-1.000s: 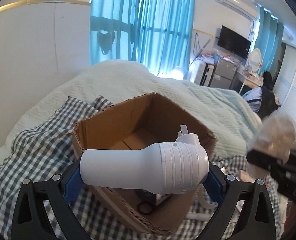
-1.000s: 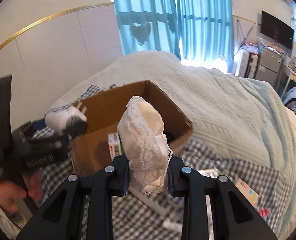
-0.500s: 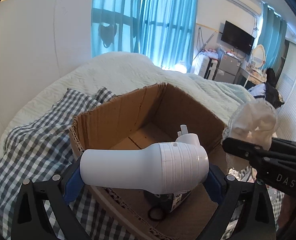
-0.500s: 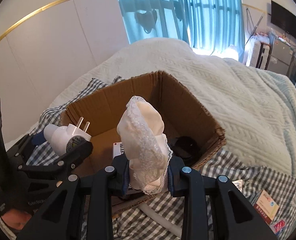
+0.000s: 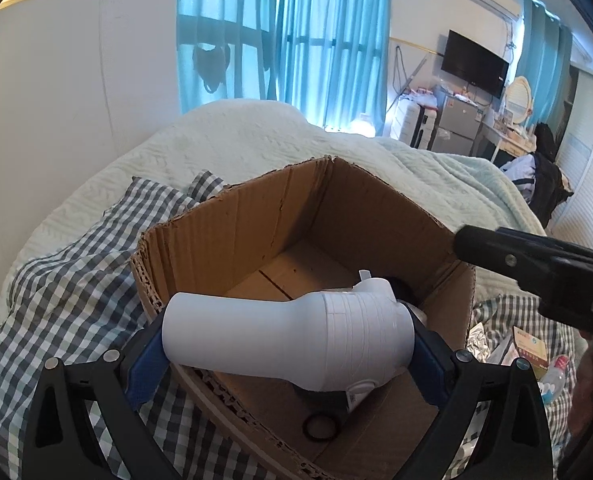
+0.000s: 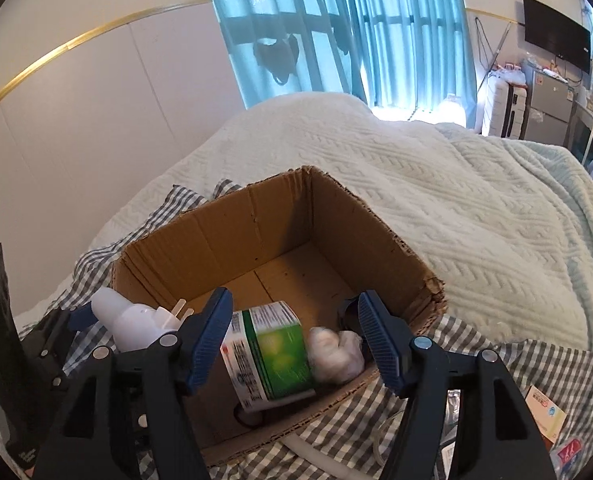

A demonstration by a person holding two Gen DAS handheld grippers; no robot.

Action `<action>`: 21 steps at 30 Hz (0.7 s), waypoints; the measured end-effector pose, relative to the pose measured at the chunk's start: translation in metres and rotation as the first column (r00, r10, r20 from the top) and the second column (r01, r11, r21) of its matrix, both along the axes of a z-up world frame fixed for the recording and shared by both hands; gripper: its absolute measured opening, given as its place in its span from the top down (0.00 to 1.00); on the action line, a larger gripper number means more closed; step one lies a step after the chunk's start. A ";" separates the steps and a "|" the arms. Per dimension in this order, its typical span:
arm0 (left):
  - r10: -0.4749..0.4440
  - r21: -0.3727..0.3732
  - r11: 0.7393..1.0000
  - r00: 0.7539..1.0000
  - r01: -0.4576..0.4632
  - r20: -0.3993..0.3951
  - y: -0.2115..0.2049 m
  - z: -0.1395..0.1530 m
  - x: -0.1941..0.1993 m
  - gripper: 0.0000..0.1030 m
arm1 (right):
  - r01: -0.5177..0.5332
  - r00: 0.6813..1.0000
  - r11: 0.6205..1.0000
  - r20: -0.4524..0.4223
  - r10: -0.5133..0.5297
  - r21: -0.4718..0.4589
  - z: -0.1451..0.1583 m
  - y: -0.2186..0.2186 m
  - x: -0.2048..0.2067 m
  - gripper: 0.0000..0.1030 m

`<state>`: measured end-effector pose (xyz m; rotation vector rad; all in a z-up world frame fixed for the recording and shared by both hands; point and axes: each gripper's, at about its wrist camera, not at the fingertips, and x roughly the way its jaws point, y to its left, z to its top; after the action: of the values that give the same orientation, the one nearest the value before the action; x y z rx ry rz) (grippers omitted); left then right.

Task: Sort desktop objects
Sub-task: 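Carry the bottle and lace cloth over the cardboard box and release them inside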

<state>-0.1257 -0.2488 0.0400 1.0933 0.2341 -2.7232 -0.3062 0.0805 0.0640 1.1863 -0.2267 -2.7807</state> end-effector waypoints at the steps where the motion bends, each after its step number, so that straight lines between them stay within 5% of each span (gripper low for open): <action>1: 0.002 0.005 1.000 1.000 -0.002 0.001 -0.001 0.000 -0.001 0.01 | 0.004 1.000 1.000 -0.001 -0.004 0.004 0.001 0.002 0.003 0.37; 15: -0.006 0.026 1.000 1.000 0.007 -0.015 0.006 0.023 0.003 0.00 | 0.082 0.995 0.997 0.059 -0.082 -0.004 -0.005 0.043 0.068 0.37; 21: -0.033 -0.054 0.998 0.999 0.035 0.024 0.021 0.022 -0.008 0.00 | 0.119 0.989 0.993 0.086 -0.119 0.008 -0.011 0.062 0.091 0.37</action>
<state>-0.1341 -0.2274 0.0622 1.1235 0.1378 -2.7277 -0.2153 0.1422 0.0531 1.3371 -0.3118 -2.8340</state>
